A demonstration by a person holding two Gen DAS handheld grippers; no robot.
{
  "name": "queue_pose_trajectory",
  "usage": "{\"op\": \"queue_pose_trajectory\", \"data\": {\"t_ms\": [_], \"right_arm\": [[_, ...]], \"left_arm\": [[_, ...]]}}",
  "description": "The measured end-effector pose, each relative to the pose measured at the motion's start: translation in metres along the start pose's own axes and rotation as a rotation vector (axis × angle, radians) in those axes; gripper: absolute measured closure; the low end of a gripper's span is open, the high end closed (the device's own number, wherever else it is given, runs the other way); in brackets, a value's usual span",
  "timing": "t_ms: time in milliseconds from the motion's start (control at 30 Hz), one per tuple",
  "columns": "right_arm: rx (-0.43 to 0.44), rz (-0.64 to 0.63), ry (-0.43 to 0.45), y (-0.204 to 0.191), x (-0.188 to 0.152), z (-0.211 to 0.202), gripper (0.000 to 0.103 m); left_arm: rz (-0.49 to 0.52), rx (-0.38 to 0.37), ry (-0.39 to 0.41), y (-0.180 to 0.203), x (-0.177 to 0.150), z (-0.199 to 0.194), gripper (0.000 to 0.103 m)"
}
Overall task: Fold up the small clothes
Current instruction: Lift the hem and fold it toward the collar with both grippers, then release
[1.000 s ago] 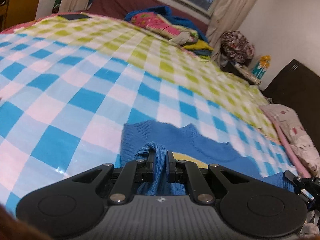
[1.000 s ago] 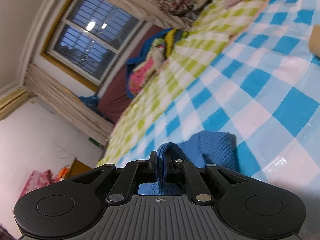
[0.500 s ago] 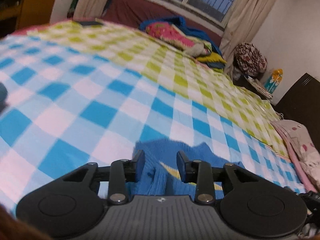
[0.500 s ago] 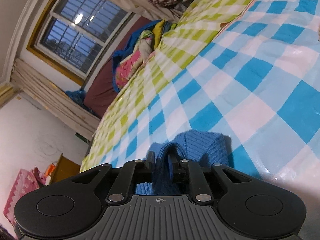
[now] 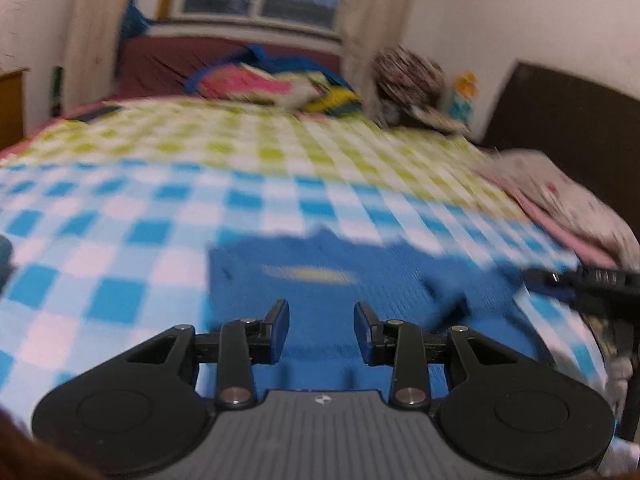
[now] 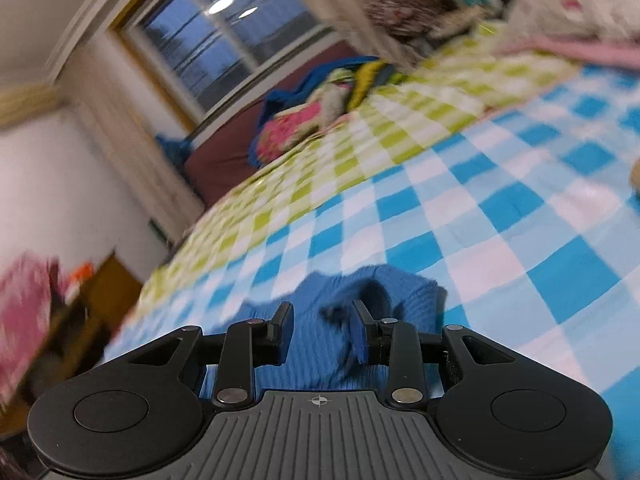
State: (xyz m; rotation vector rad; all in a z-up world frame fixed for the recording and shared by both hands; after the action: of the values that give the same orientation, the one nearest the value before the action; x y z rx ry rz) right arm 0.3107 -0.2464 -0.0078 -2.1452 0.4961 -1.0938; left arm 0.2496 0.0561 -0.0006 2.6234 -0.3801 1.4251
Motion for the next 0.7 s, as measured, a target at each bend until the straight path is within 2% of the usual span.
{"op": "queue_pose_trajectory", "data": {"t_ms": [133, 233, 333, 367, 533, 600, 667, 700], "right_arm": [[0.045, -0.149, -0.092, -0.016, -0.033, -0.012, 0.072], [0.043, -0.266, -0.168, -0.03, -0.057, 0.001, 0.072], [0.019, -0.315, -0.229, -0.038, -0.067, 0.028, 0.072], [0.009, -0.317, -0.251, -0.04, -0.068, 0.038, 0.072], [-0.013, -0.272, -0.203, -0.052, -0.044, 0.065, 0.072], [-0.018, -0.247, -0.175, -0.054, -0.031, 0.072, 0.072], [-0.073, -0.251, -0.118, -0.052, -0.019, 0.077, 0.072], [-0.09, -0.249, -0.094, -0.051, -0.014, 0.078, 0.072]], "left_arm": [[0.056, -0.083, -0.062, 0.027, -0.016, 0.012, 0.063], [0.084, -0.156, -0.124, 0.042, -0.021, 0.032, 0.063], [0.121, -0.167, -0.155, 0.046, -0.016, 0.049, 0.063], [0.125, -0.161, -0.151, 0.044, -0.011, 0.053, 0.063], [0.044, -0.086, -0.105, 0.01, 0.019, 0.069, 0.063], [0.011, 0.009, -0.089, -0.01, 0.027, 0.075, 0.062], [-0.013, 0.1, -0.084, -0.025, 0.029, 0.079, 0.062], [-0.036, 0.121, -0.088, -0.031, 0.029, 0.079, 0.062]]}}
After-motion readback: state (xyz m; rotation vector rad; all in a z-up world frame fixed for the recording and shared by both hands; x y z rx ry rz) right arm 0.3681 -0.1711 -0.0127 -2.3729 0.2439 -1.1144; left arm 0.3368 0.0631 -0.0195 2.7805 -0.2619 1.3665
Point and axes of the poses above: each gripper's, at about its wrist camera, not at the fingertips, and z roughly the way its jaws point, y to its right, x to its top, the point moved 7 cm from there along z, roughly the way its jaws point, and after that the axes turned 15 degrees about z, right-handed, at the moved point
